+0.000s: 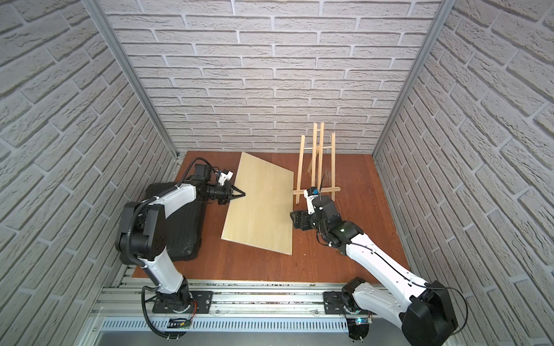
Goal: Disassemble the easel
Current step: Place the drawing board at the center of the board.
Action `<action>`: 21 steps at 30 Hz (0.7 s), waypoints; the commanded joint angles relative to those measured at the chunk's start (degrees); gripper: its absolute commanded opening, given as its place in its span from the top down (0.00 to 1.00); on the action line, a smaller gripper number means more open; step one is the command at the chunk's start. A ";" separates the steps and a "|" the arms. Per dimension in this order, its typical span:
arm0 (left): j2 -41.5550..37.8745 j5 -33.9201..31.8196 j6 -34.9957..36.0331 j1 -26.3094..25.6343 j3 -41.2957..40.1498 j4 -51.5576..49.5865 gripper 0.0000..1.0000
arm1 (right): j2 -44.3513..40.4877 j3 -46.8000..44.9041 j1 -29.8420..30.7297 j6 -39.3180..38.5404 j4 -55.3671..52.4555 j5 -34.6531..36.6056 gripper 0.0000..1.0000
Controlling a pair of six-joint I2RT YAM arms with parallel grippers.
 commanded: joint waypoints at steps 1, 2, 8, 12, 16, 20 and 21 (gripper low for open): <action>-1.37 -7.16 3.34 0.51 -1.28 -5.18 0.78 | -1.21 -0.04 -0.20 -0.51 2.47 0.28 0.18; -1.61 -8.08 3.40 0.39 -1.64 -5.74 0.77 | -1.18 -0.05 -0.19 -0.49 2.56 0.28 0.18; -3.94 -12.28 3.67 0.29 -3.77 -6.54 0.62 | -0.60 -0.06 -0.20 -0.35 2.92 -0.15 0.18; -3.43 -12.89 3.42 0.49 -3.99 -6.38 0.61 | -0.29 -0.10 -0.19 -0.48 2.90 -0.11 0.18; -3.08 -14.32 3.68 0.96 -4.07 -6.77 0.60 | -0.16 -0.06 -0.19 -0.68 2.87 0.44 0.18; -3.23 -14.86 3.67 1.95 -4.07 -6.75 0.57 | 0.10 -0.12 -0.20 -0.77 2.99 0.55 0.18; -3.28 -14.96 3.67 2.16 -4.14 -6.65 0.56 | 0.11 -0.12 -0.19 -0.77 2.93 0.63 0.18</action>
